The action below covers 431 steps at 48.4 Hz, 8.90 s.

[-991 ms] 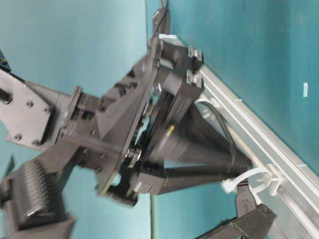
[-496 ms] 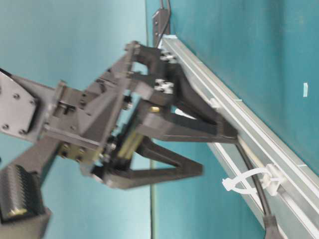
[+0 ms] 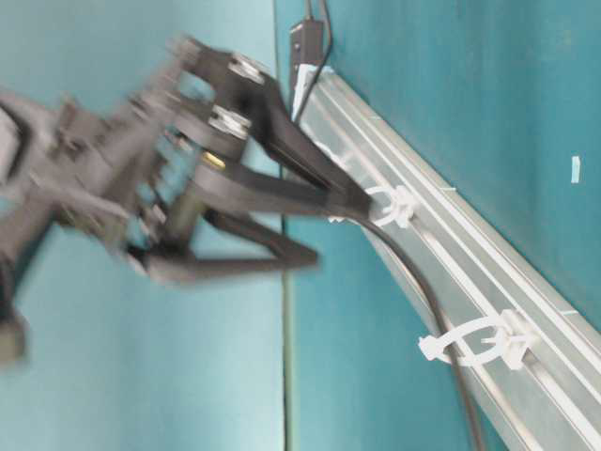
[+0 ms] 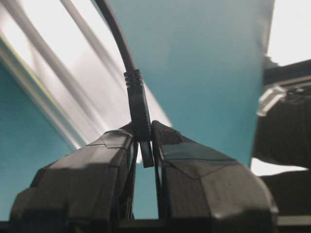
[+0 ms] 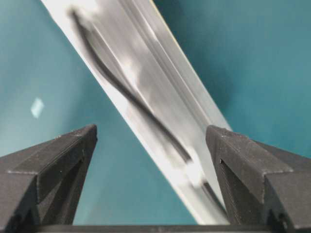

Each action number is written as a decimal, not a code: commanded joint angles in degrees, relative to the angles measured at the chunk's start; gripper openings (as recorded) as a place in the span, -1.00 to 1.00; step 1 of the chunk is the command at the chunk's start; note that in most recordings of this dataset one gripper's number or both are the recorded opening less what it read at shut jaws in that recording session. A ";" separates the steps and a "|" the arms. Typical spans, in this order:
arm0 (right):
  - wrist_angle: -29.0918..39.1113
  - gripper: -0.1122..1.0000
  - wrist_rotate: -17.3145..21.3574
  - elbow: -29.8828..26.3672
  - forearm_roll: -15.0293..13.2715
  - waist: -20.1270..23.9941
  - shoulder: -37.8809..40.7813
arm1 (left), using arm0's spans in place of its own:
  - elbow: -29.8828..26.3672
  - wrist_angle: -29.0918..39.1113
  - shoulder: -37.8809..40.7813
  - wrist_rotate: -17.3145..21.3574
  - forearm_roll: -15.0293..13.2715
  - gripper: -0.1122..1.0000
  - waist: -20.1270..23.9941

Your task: Pass the USB cable through three rings with both arms.

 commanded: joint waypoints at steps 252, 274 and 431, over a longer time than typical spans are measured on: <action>-38.32 0.83 41.57 48.69 0.35 3.25 -70.49 | -0.18 16.44 -47.72 35.77 0.18 0.84 12.04; -38.41 0.83 42.45 48.96 0.44 3.25 -73.65 | -0.18 16.35 -48.25 34.98 0.18 0.84 12.04; -40.69 0.83 44.30 53.61 0.18 4.13 -78.22 | 5.01 8.09 -50.36 39.73 0.18 0.84 12.04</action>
